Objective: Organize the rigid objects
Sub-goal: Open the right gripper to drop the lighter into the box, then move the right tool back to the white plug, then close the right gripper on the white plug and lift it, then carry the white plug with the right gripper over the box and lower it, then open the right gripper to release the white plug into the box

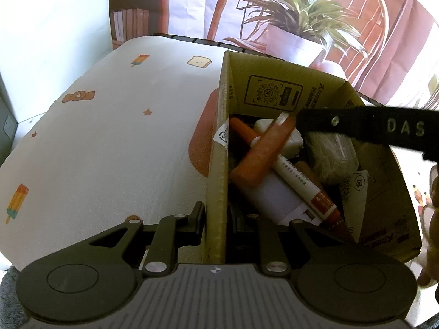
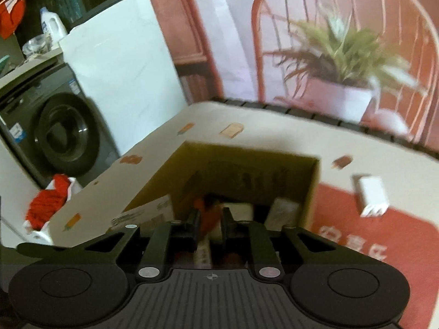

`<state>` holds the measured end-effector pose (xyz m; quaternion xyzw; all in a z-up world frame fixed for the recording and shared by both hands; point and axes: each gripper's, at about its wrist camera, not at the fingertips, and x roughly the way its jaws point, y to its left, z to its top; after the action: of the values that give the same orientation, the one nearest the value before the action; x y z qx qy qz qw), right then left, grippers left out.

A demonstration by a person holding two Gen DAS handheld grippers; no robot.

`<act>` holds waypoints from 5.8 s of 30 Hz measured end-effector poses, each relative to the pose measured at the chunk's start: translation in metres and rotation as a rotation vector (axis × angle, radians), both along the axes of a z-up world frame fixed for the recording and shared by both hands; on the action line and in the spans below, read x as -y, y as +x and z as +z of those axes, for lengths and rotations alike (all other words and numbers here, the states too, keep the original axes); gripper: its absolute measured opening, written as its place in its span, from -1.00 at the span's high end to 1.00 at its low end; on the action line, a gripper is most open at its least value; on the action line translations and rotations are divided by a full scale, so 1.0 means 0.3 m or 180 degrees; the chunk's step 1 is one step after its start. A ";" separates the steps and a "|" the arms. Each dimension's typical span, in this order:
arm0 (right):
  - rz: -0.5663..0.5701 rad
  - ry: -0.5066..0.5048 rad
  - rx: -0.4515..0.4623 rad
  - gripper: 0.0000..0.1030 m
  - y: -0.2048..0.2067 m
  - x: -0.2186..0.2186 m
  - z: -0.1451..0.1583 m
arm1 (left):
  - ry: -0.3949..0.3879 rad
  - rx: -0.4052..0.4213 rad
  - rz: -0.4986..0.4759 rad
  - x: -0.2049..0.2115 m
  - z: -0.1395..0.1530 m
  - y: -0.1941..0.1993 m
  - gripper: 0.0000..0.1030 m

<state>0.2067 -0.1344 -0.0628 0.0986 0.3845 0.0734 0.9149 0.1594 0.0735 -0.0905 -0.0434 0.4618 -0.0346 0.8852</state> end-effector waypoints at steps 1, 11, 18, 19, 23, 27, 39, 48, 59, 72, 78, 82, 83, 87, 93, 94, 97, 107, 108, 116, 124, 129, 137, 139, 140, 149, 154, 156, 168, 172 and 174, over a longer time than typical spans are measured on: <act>-0.0034 -0.0037 0.0046 0.63 -0.004 0.006 0.007 | 0.0000 0.0001 0.0001 0.001 0.000 0.000 0.63; -0.0575 -0.0117 0.0741 0.20 -0.111 0.144 0.121 | -0.0006 0.0000 0.0006 -0.001 0.000 0.000 0.63; -0.1306 -0.0459 0.0868 -0.50 -0.197 0.322 0.112 | -0.0007 0.0005 0.0010 -0.005 -0.001 -0.003 0.63; -0.1382 -0.0484 0.0846 -0.58 -0.204 0.344 0.100 | -0.0007 0.0005 0.0011 -0.005 -0.001 -0.003 0.63; -0.1572 -0.0676 0.0766 -0.78 -0.224 0.409 0.047 | -0.0006 0.0005 0.0013 -0.005 -0.001 -0.003 0.63; -0.1558 -0.0986 0.0689 -0.93 -0.210 0.436 -0.020 | -0.0002 0.0005 0.0015 -0.004 -0.001 -0.003 0.63; -0.1010 -0.1272 0.0447 -0.99 -0.046 0.451 -0.193 | 0.0035 0.0003 0.0013 0.002 -0.002 -0.004 0.63; -0.0748 -0.1215 0.0215 -0.59 0.088 0.422 -0.250 | 0.0054 -0.0001 0.0008 0.010 -0.003 -0.005 0.63; -0.0774 -0.1126 0.0014 -0.15 0.147 0.429 -0.283 | 0.0069 -0.0004 0.0011 0.018 -0.004 -0.005 0.63; -0.0709 -0.1054 -0.0008 0.35 0.126 0.428 -0.267 | 0.0071 -0.0007 0.0011 0.019 -0.005 -0.005 0.63; -0.0729 -0.1050 -0.0041 0.36 0.112 0.430 -0.261 | 0.0074 -0.0011 0.0010 0.019 -0.007 -0.005 0.63; -0.0785 -0.1048 -0.0061 0.36 0.099 0.427 -0.260 | 0.0066 -0.0014 0.0013 0.020 -0.008 -0.002 0.63; -0.0798 -0.1044 -0.0061 0.36 0.094 0.426 -0.261 | 0.0065 -0.0015 0.0014 0.021 -0.009 -0.002 0.63; -0.0832 -0.1045 -0.0057 0.36 0.069 0.422 -0.262 | 0.0060 -0.0015 0.0017 0.020 -0.009 -0.001 0.63; -0.1000 -0.0947 -0.0062 0.37 0.023 0.414 -0.263 | 0.0050 -0.0019 0.0024 0.019 -0.008 0.000 0.63; -0.1019 -0.0948 -0.0063 0.37 0.014 0.410 -0.262 | 0.0049 -0.0017 0.0024 0.019 -0.008 -0.001 0.63; -0.1076 -0.0912 -0.0077 0.37 -0.016 0.398 -0.256 | 0.0049 -0.0018 0.0024 0.019 -0.008 0.000 0.63; -0.1244 -0.0740 -0.0052 0.37 -0.159 0.394 -0.241 | 0.0037 -0.0015 0.0030 0.017 -0.004 -0.002 0.62; -0.1258 -0.0730 -0.0037 0.37 -0.177 0.397 -0.237 | 0.0035 -0.0015 0.0031 0.017 -0.004 -0.002 0.62; -0.1309 -0.0607 0.0159 0.37 -0.290 0.423 -0.164 | 0.0006 -0.0003 0.0022 0.013 -0.002 -0.004 0.56; -0.0777 -0.0504 0.0801 0.37 -0.291 0.290 0.050 | 0.0006 0.0000 0.0020 0.011 -0.004 -0.004 0.56; -0.0199 -0.0547 0.0900 0.37 -0.238 0.143 0.123 | 0.0005 0.0000 0.0019 0.011 -0.004 -0.004 0.56; 0.0380 -0.0794 0.0506 0.37 -0.129 -0.059 0.046 | -0.0021 0.0012 0.0020 0.007 -0.004 -0.006 0.56; 0.0415 -0.0878 0.0416 0.37 -0.110 -0.079 0.027 | -0.0023 0.0014 0.0021 0.007 -0.004 -0.006 0.56; 0.0421 -0.0902 0.0372 0.37 -0.103 -0.086 0.016 | -0.0022 0.0014 0.0020 0.007 -0.004 -0.006 0.56; 0.0435 -0.0979 0.0159 0.37 -0.087 -0.096 -0.023 | -0.0023 0.0014 0.0020 0.006 -0.004 -0.006 0.56; 0.0450 -0.0955 0.0146 0.37 -0.082 -0.097 -0.025 | -0.0019 0.0018 0.0017 0.007 -0.003 -0.006 0.55; 0.0449 -0.0941 0.0140 0.37 -0.084 -0.096 -0.023 | -0.0019 0.0021 0.0015 0.007 -0.003 -0.007 0.55; 0.0372 -0.0845 0.0195 0.28 -0.117 -0.078 0.014 | 0.0026 0.0047 -0.0019 0.016 0.011 -0.013 0.55; 0.0258 -0.0818 0.0291 -0.02 -0.149 -0.057 0.055 | 0.0042 0.0058 -0.0035 0.022 0.017 -0.019 0.50; 0.0169 -0.0826 0.0345 -0.24 -0.168 -0.044 0.076 | 0.0050 0.0061 -0.0043 0.023 0.018 -0.020 0.47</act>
<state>0.1564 -0.1211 -0.0400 -0.0348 0.3433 0.0525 0.9371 0.1533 0.0665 -0.0850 -0.0330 0.4539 -0.0375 0.8897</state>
